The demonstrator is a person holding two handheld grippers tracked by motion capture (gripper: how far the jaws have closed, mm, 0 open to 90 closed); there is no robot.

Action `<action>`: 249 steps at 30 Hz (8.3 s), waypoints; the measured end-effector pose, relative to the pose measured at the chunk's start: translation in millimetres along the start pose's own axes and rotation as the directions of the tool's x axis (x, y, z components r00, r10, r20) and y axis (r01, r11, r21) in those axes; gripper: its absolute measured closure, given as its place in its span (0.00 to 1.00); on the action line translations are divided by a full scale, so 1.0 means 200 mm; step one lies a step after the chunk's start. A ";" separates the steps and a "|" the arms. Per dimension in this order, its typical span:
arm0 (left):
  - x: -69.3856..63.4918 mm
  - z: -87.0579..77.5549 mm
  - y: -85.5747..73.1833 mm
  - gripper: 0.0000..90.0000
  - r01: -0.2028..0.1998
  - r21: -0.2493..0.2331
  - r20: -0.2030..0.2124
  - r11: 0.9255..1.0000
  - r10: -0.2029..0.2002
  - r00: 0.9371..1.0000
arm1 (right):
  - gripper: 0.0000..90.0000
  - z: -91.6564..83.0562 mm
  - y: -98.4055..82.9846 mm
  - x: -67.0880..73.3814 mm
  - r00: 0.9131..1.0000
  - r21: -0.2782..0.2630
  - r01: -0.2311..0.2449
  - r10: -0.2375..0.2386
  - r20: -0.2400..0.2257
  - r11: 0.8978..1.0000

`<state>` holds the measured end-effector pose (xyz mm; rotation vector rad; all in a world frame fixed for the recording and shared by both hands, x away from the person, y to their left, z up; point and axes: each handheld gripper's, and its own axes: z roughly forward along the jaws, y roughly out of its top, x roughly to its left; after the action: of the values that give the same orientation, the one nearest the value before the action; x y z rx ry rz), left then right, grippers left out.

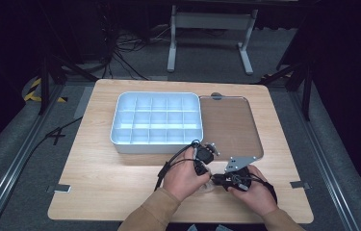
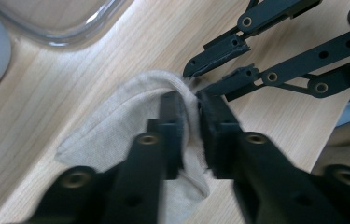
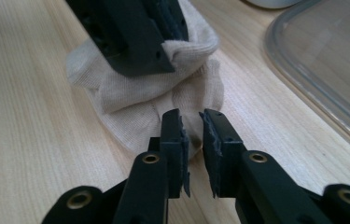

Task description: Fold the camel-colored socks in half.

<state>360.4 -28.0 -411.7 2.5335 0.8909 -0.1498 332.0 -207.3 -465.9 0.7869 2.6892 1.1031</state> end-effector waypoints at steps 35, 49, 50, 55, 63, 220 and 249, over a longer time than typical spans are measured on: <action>0.13 -0.38 -0.38 0.66 0.071 -0.145 -0.076 0.987 -0.083 0.994 | 0.85 -0.08 0.32 0.10 0.993 -0.117 0.055 -0.066 -0.094 0.992; 0.15 -0.36 -0.43 0.66 0.082 -0.100 -0.089 0.992 -0.091 0.992 | 0.84 0.01 0.33 0.14 0.991 0.000 0.068 -0.067 -0.113 0.998; 0.15 -0.35 -0.42 0.66 0.069 -0.093 -0.087 0.993 -0.077 0.993 | 0.84 0.01 0.32 0.13 0.992 0.007 0.064 -0.063 -0.113 0.998; 0.15 -0.31 -0.40 0.66 0.046 -0.064 -0.078 0.997 -0.051 0.996 | 0.83 0.03 0.29 0.12 0.993 0.035 0.055 -0.051 -0.108 0.998; 0.15 -0.25 -0.35 0.75 0.009 -0.047 -0.089 0.999 -0.013 0.996 | 0.84 0.00 0.24 0.10 0.997 0.052 0.028 -0.024 -0.079 0.998; 0.08 0.01 -0.25 0.94 -0.303 -0.078 -0.228 0.950 0.279 0.933 | 0.82 0.03 0.08 0.05 0.994 -0.044 0.082 -0.079 0.069 0.996; 0.02 0.03 -0.27 0.82 -0.438 0.021 -0.130 0.899 0.436 0.890 | 1.00 0.05 0.07 0.09 0.998 0.040 0.062 -0.061 -0.006 0.997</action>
<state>330.7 10.1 -438.4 2.6860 0.3401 0.1650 326.3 -183.8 -462.1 0.7034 2.7274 1.0421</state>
